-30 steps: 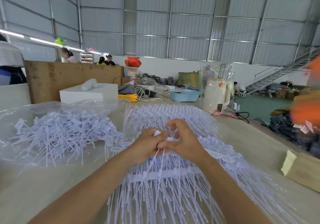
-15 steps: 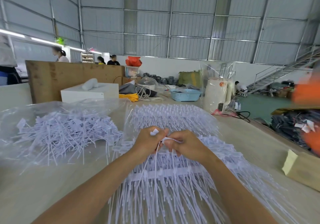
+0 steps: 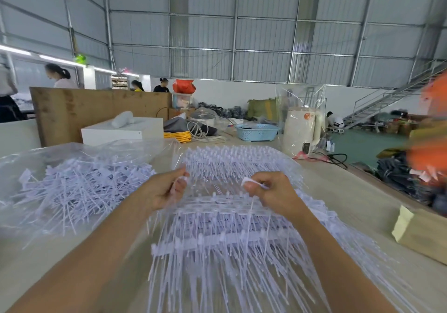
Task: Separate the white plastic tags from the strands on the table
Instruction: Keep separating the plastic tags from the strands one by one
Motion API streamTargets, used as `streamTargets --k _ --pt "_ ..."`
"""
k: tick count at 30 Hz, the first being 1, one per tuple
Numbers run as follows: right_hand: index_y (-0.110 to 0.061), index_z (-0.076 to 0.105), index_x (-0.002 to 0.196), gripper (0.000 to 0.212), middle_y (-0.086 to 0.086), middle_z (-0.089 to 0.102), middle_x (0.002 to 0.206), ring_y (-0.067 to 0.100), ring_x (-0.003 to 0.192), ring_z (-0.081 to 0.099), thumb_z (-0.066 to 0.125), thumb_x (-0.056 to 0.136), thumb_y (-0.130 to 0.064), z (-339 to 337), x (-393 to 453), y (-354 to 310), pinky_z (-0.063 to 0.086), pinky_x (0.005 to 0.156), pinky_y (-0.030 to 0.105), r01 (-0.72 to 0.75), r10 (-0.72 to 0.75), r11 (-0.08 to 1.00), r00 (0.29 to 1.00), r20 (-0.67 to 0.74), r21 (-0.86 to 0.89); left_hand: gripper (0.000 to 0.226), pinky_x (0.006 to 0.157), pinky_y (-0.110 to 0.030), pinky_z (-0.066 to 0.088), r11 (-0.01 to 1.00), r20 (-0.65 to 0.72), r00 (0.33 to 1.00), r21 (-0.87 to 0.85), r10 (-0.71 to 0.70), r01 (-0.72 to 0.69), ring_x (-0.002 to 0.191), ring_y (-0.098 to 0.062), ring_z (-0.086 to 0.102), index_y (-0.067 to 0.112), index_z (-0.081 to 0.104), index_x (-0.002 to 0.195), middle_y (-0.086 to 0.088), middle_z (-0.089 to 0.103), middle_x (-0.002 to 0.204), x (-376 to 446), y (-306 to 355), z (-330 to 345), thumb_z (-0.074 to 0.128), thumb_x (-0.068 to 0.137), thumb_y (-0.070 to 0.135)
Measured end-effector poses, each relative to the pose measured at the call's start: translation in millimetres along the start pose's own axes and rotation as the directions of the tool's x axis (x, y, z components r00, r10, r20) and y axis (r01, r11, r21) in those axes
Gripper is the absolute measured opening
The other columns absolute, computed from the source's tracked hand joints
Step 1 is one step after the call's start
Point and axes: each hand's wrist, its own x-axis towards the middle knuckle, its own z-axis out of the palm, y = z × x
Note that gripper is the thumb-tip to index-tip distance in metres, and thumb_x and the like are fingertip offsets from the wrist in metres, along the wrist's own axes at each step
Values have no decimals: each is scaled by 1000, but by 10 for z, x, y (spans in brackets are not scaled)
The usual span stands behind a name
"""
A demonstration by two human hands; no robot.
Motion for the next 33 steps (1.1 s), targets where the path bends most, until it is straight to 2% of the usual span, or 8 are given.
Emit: streamTargets --k 3,7,12,18,21,25,29,33 --pt "-9 67 67 23 4 58 60 3 42 46 64 88 -17 -20 -18 -34 42 50 19 -10 10 995 1000 5 99 29 31 -11 35 971 -15 983 -154 183 -183 31 -3 43 10 51 84 2 47 44 70 31 -98 43 98 34" --pt "-3 65 73 23 -8 54 48 1 43 47 65 88 -21 -7 -21 -122 38 52 9 17 -19 996 1000 23 93 32 32 -11 36 994 50 993 -21 111 -110 34 -7 46 6 53 89 -8 58 53 33 -151 126 45 98 35" --pt "-13 61 80 8 -4 62 64 4 53 54 66 86 -12 171 -27 -303 46 58 18 18 -41 988 988 151 152 44 31 -13 31 941 148 979 290 137 -176 35 -8 48 4 58 90 -10 62 55 -27 -448 543 42 96 45" --pt "-14 52 106 16 10 63 89 17 77 62 57 92 -8 155 -46 -257 49 83 36 -25 9 998 960 278 57 83 36 -15 21 941 324 944 297 62 -164 34 -9 36 1 59 89 -7 48 57 -56 -518 661 17 84 73" --pt "-15 52 98 24 5 57 76 14 69 55 69 83 -8 172 -38 -216 48 74 34 9 -10 1000 981 194 4 59 37 -16 26 909 340 932 339 123 -243 41 -8 38 6 59 89 -3 47 59 -75 -545 673 41 88 62" --pt "-17 54 93 33 -4 51 78 -8 64 47 79 72 -9 165 -24 -166 39 64 8 64 -60 997 992 115 -31 25 39 -17 30 830 272 910 389 312 -400 39 -6 41 5 54 75 4 47 45 -75 -607 648 59 93 23" --pt "-15 59 86 17 -5 54 78 4 70 49 69 83 -28 119 0 -108 39 66 21 -1 24 991 986 164 -137 23 38 -17 32 796 201 880 377 430 -475 39 -6 41 11 60 73 5 48 45 -71 -596 645 57 94 20" --pt "-12 63 69 20 -1 55 64 6 56 49 65 88 -19 98 -2 -125 38 58 20 25 11 990 968 252 -137 28 38 -16 29 770 169 883 436 438 -466 36 -8 37 10 57 67 3 45 43 -53 -610 644 61 92 22"
